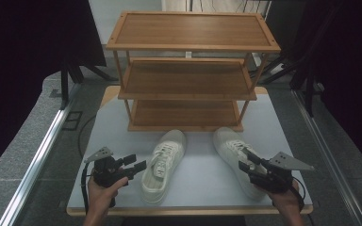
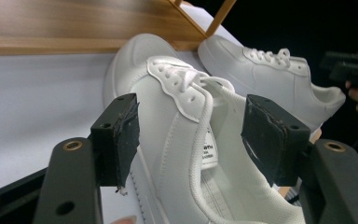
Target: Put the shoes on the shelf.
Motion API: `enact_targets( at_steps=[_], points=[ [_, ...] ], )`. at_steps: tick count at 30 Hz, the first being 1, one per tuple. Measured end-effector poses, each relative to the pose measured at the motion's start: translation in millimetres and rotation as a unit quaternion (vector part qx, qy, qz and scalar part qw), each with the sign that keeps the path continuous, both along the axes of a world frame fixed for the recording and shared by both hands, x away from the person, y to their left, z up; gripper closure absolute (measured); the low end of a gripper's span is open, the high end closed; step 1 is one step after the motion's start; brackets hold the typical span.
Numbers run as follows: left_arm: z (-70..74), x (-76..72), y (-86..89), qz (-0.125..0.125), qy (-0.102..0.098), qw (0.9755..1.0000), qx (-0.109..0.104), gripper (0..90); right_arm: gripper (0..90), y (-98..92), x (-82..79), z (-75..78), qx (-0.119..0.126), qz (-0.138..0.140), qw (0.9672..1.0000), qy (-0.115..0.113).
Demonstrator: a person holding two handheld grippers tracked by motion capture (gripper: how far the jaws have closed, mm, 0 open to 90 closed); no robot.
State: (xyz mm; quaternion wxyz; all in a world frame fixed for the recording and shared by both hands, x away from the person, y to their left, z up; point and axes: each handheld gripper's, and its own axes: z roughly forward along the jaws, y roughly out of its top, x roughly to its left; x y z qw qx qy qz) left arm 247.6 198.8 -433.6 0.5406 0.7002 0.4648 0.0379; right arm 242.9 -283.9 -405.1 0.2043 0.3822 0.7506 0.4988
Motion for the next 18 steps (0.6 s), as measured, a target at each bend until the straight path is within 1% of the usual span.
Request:
enact_targets(
  at_steps=[2,5,7,8,10,14,16,17,18],
  points=[
    [-0.1,1.3,-2.3,-0.003,0.0,1.0,0.006,36.4,47.5,-4.4,5.1,2.0,-0.002,-0.011,0.9999,-0.004],
    [3.3,4.3,-5.6,-0.001,-0.004,0.9999,0.01,36.5,43.7,-13.1,13.3,3.1,0.003,-0.027,0.9996,-0.009],
    [7.3,6.6,-9.9,-0.004,-0.011,0.9998,0.017,36.8,41.4,-18.7,21.0,1.5,0.008,-0.033,0.9994,-0.001],
    [10.1,7.7,-13.9,-0.006,-0.017,0.9995,0.026,36.8,40.9,-20.6,24.0,0.8,0.007,-0.035,0.9994,0.002],
    [12.4,8.6,-20.7,-0.01,-0.027,0.9989,0.037,36.9,39.6,-24.4,30.4,-0.9,0.0,-0.039,0.9992,0.007],
    [7.5,10.4,-32.8,-0.013,-0.029,0.9979,0.056,36.9,39.1,-28.8,39.1,-7.7,-0.012,-0.037,0.9991,0.02],
    [4.0,13.0,-36.5,-0.013,-0.026,0.9971,0.07,36.8,39.2,-32.0,41.5,-9.7,-0.003,-0.034,0.9991,0.024],
    [2.1,14.3,-37.9,-0.012,-0.024,0.9968,0.076,36.9,39.2,-33.8,43.3,-11.1,-0.006,-0.038,0.9989,0.027],
    [1.1,14.8,-38.6,-0.011,-0.024,0.9965,0.079,36.8,39.3,-34.9,44.3,-12.5,-0.016,-0.042,0.9986,0.028]
  ],
)
